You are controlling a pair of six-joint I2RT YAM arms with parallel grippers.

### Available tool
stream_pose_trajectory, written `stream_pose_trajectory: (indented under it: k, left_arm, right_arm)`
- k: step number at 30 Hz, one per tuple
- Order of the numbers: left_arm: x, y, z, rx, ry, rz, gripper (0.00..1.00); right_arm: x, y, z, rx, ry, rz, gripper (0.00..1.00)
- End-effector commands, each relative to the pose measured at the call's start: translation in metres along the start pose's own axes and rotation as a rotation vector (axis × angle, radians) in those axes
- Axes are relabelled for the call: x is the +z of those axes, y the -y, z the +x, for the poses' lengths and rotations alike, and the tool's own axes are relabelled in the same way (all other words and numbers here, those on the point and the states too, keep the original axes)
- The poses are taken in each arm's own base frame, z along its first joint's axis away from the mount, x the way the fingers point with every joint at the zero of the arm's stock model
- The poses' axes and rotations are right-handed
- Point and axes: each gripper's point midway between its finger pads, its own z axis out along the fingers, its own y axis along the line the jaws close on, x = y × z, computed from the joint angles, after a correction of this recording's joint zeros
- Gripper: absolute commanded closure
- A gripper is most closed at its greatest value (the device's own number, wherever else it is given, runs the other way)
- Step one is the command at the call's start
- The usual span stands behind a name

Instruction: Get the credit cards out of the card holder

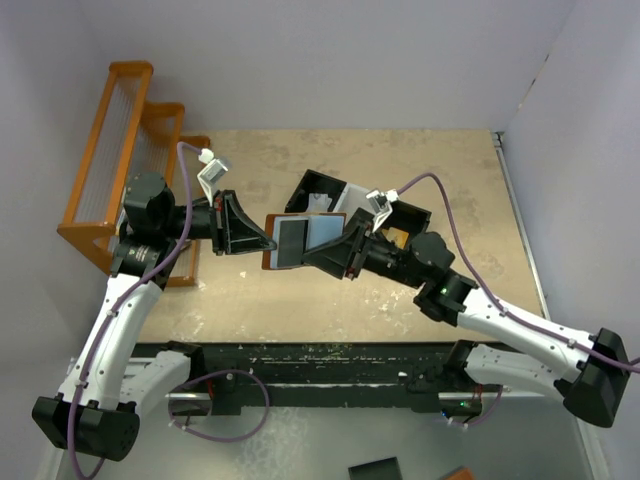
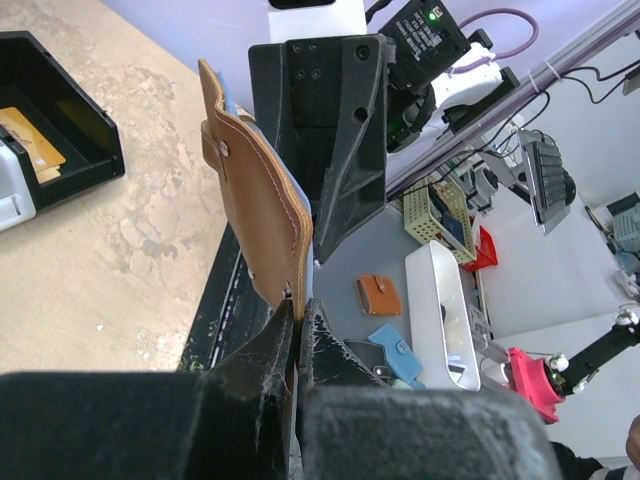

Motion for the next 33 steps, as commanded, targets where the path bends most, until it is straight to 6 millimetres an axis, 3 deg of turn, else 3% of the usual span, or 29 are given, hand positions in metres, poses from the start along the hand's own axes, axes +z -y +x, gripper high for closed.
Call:
stream_pose_trajectory:
  k: [1, 8, 12, 15, 23, 25, 33]
  left_arm:
    - [-0.001, 0.015, -0.009, 0.075, 0.01, 0.025, 1.0]
    - [-0.002, 0.023, -0.012, 0.073, 0.016, 0.037, 1.0]
    - [-0.001, 0.023, -0.012, 0.069, 0.02, 0.04, 1.0]
    - [-0.001, 0.02, -0.011, 0.064, 0.019, 0.037, 1.0]
    - [-0.001, 0.019, -0.009, 0.065, 0.017, 0.036, 1.0]
    - [-0.001, 0.018, -0.009, 0.062, 0.017, 0.036, 1.0]
    - [-0.001, 0.019, -0.009, 0.063, 0.015, 0.038, 1.0]
  right_arm:
    - [0.005, -0.015, -0.018, -0.041, 0.054, -0.029, 0.62]
    - [-0.002, -0.004, -0.01, -0.031, 0.031, 0.02, 0.6]
    - [-0.001, -0.003, -0.018, -0.03, 0.064, 0.042, 0.6]
    - [0.007, -0.013, -0.033, -0.037, 0.108, 0.021, 0.6]
    - [0.021, -0.04, -0.046, -0.049, 0.115, -0.083, 0.62]
    - [0.022, -0.044, -0.045, -0.046, 0.106, -0.103, 0.66]
    - [0.017, -0.045, -0.03, -0.017, 0.068, -0.159, 1.0]
